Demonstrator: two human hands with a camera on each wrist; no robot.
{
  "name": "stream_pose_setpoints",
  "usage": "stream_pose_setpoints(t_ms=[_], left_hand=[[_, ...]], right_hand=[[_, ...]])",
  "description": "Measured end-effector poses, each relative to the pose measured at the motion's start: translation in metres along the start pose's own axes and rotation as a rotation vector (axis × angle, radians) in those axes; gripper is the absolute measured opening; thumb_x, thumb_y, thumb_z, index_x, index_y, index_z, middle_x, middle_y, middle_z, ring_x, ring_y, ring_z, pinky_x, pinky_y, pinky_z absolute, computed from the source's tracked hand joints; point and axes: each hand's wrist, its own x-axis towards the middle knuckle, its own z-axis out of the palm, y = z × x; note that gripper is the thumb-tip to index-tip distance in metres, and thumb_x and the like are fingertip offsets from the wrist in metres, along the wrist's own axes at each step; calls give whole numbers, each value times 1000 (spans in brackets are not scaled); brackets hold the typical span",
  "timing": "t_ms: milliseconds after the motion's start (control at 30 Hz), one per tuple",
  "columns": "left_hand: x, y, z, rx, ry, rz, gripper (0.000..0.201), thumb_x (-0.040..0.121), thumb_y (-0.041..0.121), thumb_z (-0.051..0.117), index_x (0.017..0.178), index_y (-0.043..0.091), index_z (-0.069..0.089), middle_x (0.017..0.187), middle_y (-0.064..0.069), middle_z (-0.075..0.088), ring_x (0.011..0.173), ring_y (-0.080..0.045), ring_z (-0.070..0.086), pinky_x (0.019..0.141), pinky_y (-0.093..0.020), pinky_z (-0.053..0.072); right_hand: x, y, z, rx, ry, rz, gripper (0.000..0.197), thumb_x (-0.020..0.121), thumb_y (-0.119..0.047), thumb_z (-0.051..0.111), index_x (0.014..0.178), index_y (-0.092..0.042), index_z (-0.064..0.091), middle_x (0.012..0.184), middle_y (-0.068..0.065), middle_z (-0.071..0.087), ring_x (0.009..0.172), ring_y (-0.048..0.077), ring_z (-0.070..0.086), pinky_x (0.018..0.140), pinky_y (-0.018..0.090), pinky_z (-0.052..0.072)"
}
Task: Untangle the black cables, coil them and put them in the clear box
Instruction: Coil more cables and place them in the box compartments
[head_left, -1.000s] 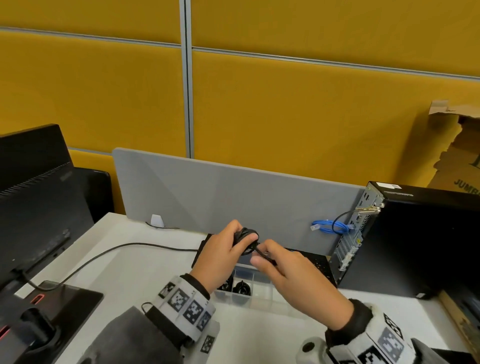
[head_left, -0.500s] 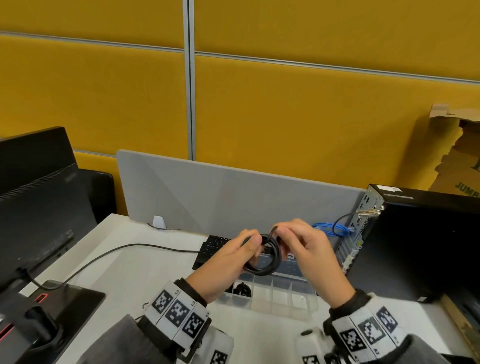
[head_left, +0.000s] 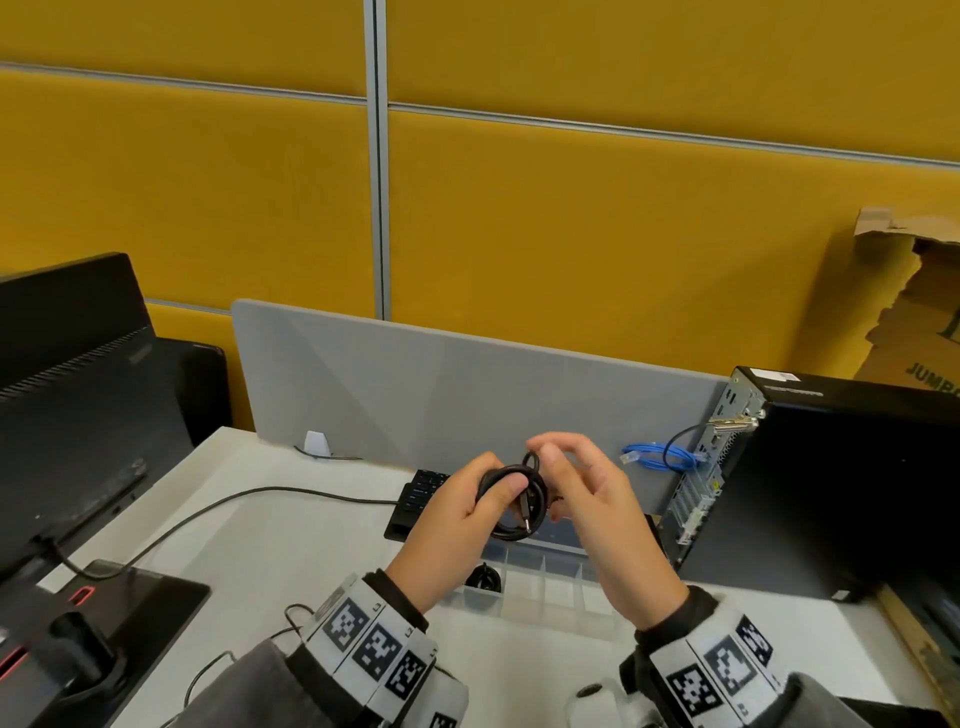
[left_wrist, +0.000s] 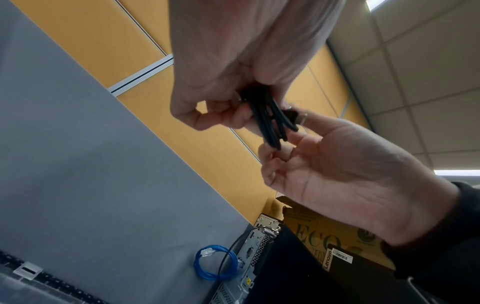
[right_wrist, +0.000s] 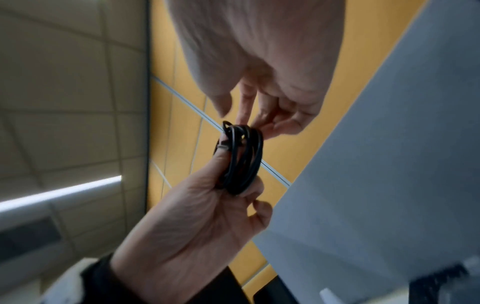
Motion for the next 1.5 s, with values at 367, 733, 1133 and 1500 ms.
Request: stream_pose_setpoints(t_ms=[367,733,1133,1500], left_hand=[[-4,-2,13,-220,16,-130,31,94,33,44,83,5,50,72,-3,44,68,-13,42,70,-29,37],[5,2,-8,-191,-470,-334,30,68,14,77,93,11,62,88,-7,64,85,-19,64,88,-44,51],[-11,-12,24,-203,-205,-363,17,74,2,71,72,18,67,58,-3,57,44,-14,50,46,-24,44],[-17,-70,56,55,-162,-453,15,78,18,62,64,22,59,38,10,46,35,-3,40,37,-16,32]], right_hand=[[5,-1,-10,-283,-45,-18,17,80,-32,68,84,-15,66,74,0,71,69,5,64,63,15,48],[-7,-1,1,-485,-73,-14,11,80,-29,70,85,-21,65,73,-8,65,66,-3,57,61,10,44],[-12,11,-4,-705,-214,-29,19,90,-36,54,100,-27,68,82,-13,55,83,2,49,71,10,37],[-24,78,-21,-541,-271,122,10,89,-32,60,96,-38,61,83,-18,61,66,2,45,63,12,37]])
